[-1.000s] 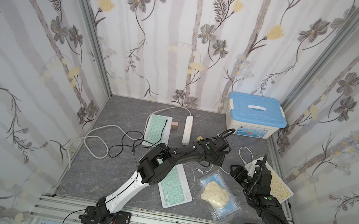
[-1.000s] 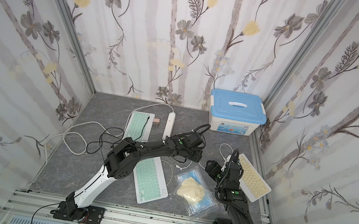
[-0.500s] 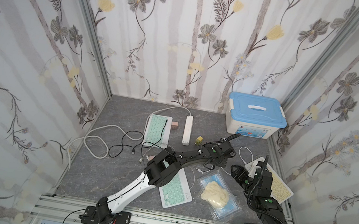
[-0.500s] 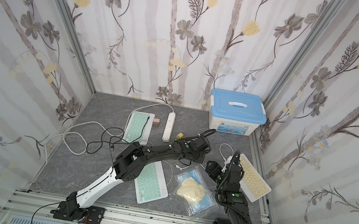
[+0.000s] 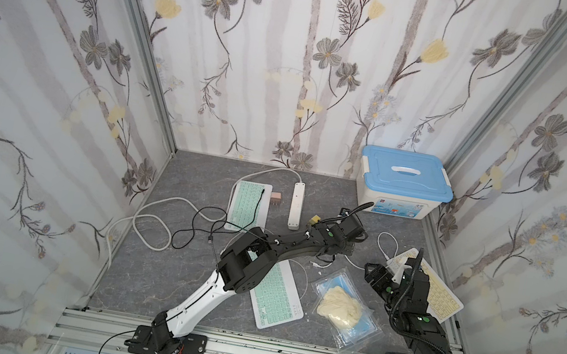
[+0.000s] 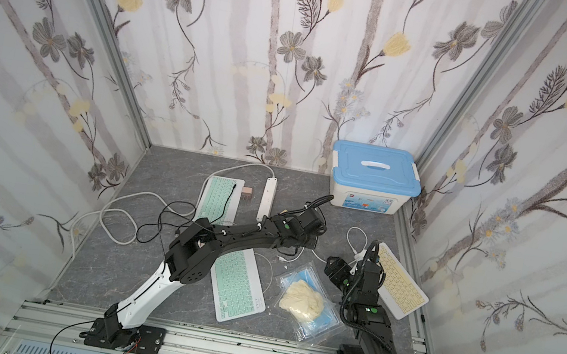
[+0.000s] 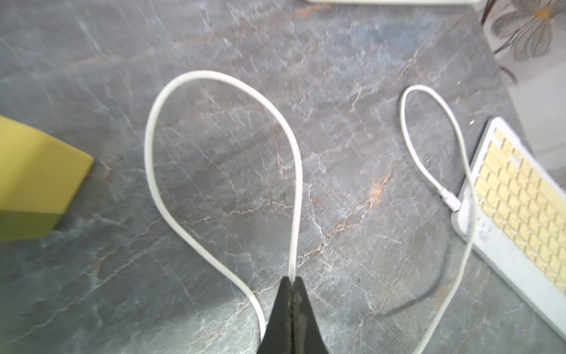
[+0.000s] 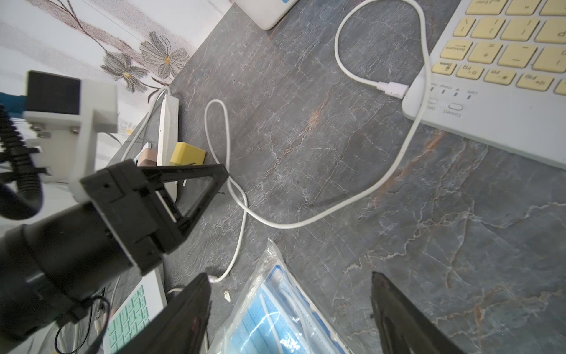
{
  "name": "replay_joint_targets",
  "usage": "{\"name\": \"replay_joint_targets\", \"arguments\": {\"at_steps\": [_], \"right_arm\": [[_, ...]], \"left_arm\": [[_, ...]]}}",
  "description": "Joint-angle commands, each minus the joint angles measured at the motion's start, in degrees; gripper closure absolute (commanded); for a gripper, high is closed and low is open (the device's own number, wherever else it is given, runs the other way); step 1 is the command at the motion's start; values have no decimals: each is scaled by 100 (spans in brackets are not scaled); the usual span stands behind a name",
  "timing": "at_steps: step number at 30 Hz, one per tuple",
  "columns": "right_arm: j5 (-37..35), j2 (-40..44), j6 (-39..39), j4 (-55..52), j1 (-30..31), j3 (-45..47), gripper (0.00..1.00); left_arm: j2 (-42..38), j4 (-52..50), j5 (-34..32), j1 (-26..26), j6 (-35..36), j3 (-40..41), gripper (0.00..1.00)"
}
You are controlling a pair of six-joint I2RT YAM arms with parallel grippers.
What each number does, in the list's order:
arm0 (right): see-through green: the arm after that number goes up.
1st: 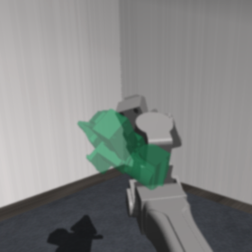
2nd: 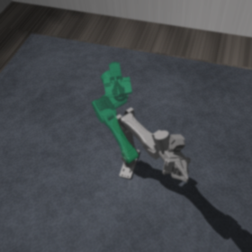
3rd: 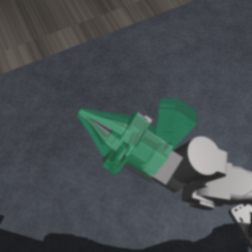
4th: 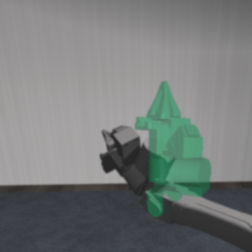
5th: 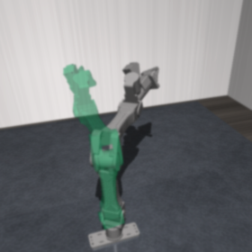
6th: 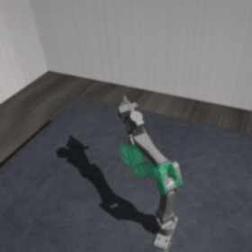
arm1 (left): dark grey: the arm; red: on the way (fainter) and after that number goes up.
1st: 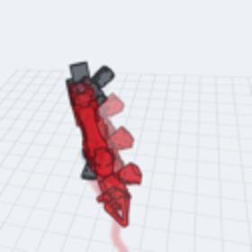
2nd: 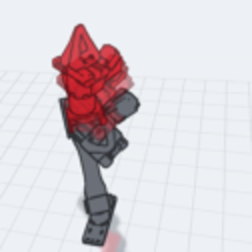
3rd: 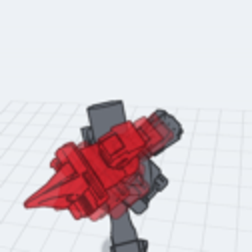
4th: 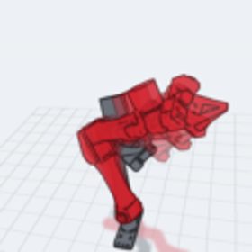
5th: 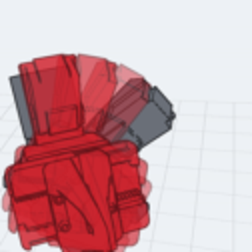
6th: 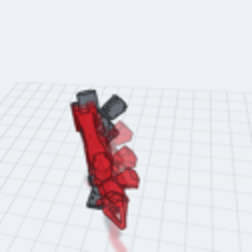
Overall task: Unplug the wireless keyboard
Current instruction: Pick up the keyboard from the center of the board.
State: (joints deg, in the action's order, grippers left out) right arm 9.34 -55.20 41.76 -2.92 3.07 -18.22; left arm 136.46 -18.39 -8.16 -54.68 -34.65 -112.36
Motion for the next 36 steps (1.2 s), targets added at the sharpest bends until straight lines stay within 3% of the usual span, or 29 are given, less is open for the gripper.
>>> {"name": "replay_joint_targets", "arguments": {"at_steps": [1, 10, 20, 30, 36], "right_arm": [[-341, -66, -1, -18, -28, -71, 17], [-334, -752, -43, 133, -301, -498, 16], [29, -1327, 62, 332, -916, -1009, 16], [607, -1792, 411, 812, -1062, -895, 17], [591, -1721, 335, 692, -1089, -954, 18]], "left_arm": [[-369, 674, -165, 167, 67, 248, 100], [-1452, 1098, 135, 585, 450, 1053, 100], [-2182, 923, 790, 940, 768, 1172, 100], [-2697, 513, 1523, 1325, 915, 858, 100], [-3111, 286, 1647, 1513, 1076, 944, 100]]}}
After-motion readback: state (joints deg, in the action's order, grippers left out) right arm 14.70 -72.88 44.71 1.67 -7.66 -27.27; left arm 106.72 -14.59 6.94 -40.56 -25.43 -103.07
